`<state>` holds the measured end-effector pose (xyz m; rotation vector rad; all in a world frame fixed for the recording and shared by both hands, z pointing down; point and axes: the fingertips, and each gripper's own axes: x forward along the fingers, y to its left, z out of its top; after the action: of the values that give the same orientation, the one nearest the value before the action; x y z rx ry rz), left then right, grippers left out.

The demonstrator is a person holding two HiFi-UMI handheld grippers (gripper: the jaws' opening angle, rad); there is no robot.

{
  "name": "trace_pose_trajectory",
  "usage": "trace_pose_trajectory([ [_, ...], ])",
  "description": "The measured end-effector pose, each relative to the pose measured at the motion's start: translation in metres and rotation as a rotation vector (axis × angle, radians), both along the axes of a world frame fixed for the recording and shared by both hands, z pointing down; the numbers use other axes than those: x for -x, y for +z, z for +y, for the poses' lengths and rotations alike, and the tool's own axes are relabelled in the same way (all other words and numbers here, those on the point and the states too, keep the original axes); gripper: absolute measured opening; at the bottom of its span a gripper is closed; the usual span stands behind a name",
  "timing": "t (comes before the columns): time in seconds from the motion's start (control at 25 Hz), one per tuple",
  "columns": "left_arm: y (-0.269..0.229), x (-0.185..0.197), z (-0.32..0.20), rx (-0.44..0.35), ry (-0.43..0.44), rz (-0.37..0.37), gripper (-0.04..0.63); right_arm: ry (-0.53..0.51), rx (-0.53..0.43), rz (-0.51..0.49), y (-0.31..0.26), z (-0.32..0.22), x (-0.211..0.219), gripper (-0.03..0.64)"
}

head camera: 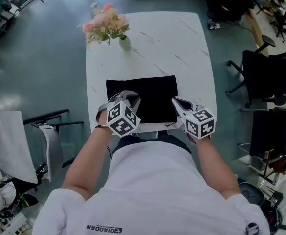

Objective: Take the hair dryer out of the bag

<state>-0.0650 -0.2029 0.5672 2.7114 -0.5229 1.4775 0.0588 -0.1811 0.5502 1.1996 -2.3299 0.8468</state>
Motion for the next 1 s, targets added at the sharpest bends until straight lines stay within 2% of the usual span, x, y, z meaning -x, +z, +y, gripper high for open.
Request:
trace_pose_trajectory([
  [0.12,0.019,-0.019,0.002,0.04,0.109,-0.049,0.03,0.05,0.001,-0.001,0.003,0.008,-0.004,0.017],
  [0.16,0.025,-0.023,0.004,0.061,0.132,-0.064,0.056,0.065,0.0,-0.002,0.004,0.01,-0.005,0.017],
  [0.24,0.035,-0.026,0.008,0.096,0.169,-0.098,0.119,0.093,0.001,-0.007,0.005,0.016,-0.008,0.017],
  [0.4,0.052,-0.027,0.015,0.136,0.217,-0.161,0.141,0.13,0.001,-0.014,0.006,0.025,-0.016,0.017],
  [0.48,0.06,-0.026,0.016,0.15,0.224,-0.193,0.146,0.14,-0.002,-0.015,0.006,0.028,-0.02,0.017],
  [0.64,0.067,-0.021,0.014,0.127,0.217,-0.245,0.146,0.153,-0.002,-0.015,0.007,0.031,-0.025,0.017],
  [0.8,0.068,-0.02,0.016,0.148,0.203,-0.228,0.14,0.148,-0.006,-0.013,0.005,0.031,-0.028,0.017],
  [1.0,0.068,-0.013,0.019,0.18,0.177,-0.219,0.063,0.128,-0.01,-0.007,0.003,0.026,-0.028,0.017],
])
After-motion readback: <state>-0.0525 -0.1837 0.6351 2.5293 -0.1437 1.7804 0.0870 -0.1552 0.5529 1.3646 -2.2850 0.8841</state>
